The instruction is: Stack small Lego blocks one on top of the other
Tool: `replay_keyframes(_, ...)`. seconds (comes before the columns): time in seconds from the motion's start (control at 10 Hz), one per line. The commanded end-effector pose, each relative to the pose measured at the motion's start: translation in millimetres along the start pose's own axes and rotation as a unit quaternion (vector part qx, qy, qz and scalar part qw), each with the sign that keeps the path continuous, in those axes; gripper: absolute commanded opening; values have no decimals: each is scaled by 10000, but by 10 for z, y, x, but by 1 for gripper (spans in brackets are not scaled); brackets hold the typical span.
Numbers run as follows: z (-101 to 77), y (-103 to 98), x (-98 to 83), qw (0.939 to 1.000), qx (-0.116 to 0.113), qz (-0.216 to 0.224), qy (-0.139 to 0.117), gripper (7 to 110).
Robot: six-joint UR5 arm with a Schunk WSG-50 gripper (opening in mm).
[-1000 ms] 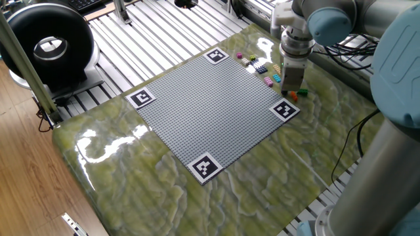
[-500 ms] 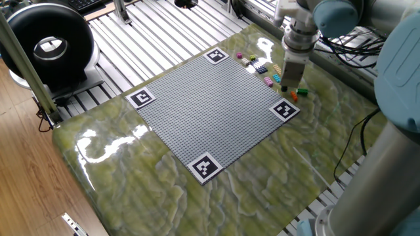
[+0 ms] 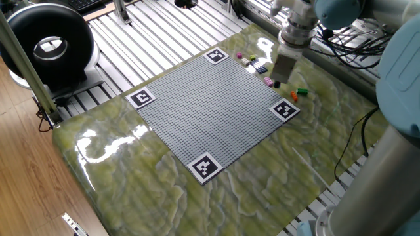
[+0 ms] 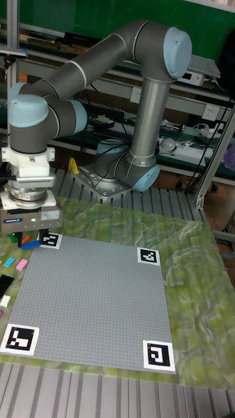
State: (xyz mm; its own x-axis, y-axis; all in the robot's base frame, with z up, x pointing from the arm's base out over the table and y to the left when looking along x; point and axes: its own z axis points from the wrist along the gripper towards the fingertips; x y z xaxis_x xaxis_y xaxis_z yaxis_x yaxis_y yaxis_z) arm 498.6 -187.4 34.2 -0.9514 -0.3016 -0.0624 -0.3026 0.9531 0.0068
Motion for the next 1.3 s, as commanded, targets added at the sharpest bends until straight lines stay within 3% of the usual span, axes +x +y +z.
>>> replay_keyframes(0.0, -23, 94, -258, 9967, 31, 773, -233, 7)
replay_keyframes(0.2, -62, 184, -310, 9960, 27, 887, -124, 7)
replay_keyframes(0.3, -122, 227, -299, 9965, 50, 832, 55, 7)
replay_keyframes(0.4, -120, 172, -320, 9955, 141, 933, 34, 7)
replay_keyframes(0.7, -107, 135, -440, 9936, 53, 1129, -35, 7)
replay_keyframes(0.9, -110, 16, -512, 9902, 223, 1366, -173, 7)
replay_keyframes(1.2, -120, -123, -393, 9970, 528, 562, 69, 7)
